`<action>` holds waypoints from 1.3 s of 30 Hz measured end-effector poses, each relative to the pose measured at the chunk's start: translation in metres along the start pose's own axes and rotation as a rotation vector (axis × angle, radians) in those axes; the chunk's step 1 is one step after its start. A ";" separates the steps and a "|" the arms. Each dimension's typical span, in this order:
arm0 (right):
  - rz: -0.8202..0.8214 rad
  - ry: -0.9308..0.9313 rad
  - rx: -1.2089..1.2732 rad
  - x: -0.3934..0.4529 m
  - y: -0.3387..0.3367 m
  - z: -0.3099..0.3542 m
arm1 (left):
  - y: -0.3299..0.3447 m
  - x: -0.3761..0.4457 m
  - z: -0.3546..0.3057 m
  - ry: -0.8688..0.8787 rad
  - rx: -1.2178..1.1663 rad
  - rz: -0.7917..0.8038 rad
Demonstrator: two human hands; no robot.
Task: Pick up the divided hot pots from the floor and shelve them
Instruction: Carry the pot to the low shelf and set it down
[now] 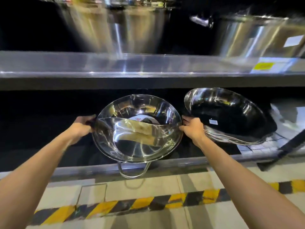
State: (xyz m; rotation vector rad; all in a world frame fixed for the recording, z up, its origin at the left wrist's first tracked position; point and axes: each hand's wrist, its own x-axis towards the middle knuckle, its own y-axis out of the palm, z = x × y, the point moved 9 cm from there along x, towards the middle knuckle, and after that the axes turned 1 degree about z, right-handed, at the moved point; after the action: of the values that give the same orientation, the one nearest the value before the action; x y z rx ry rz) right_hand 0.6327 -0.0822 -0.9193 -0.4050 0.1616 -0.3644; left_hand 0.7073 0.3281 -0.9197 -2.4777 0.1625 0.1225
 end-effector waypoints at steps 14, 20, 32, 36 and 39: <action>-0.143 0.071 0.063 0.023 0.025 -0.034 | 0.021 0.047 0.001 -0.069 -0.118 0.038; -0.172 0.072 0.211 0.024 0.029 -0.036 | 0.024 0.063 0.000 -0.058 -0.100 0.081; 0.004 0.016 -0.014 0.043 0.042 -0.025 | 0.030 0.064 0.006 -0.055 -0.131 0.104; -0.006 0.000 -0.104 0.043 0.041 -0.018 | 0.030 0.062 0.009 -0.078 -0.104 0.085; 0.025 -0.002 -0.089 0.044 0.037 -0.015 | 0.029 0.056 0.008 -0.089 0.017 0.059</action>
State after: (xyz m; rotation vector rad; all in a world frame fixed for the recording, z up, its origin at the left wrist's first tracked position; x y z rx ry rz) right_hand 0.6812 -0.0721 -0.9521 -0.4903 0.1813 -0.3326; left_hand 0.7576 0.3052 -0.9506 -2.4461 0.1973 0.2550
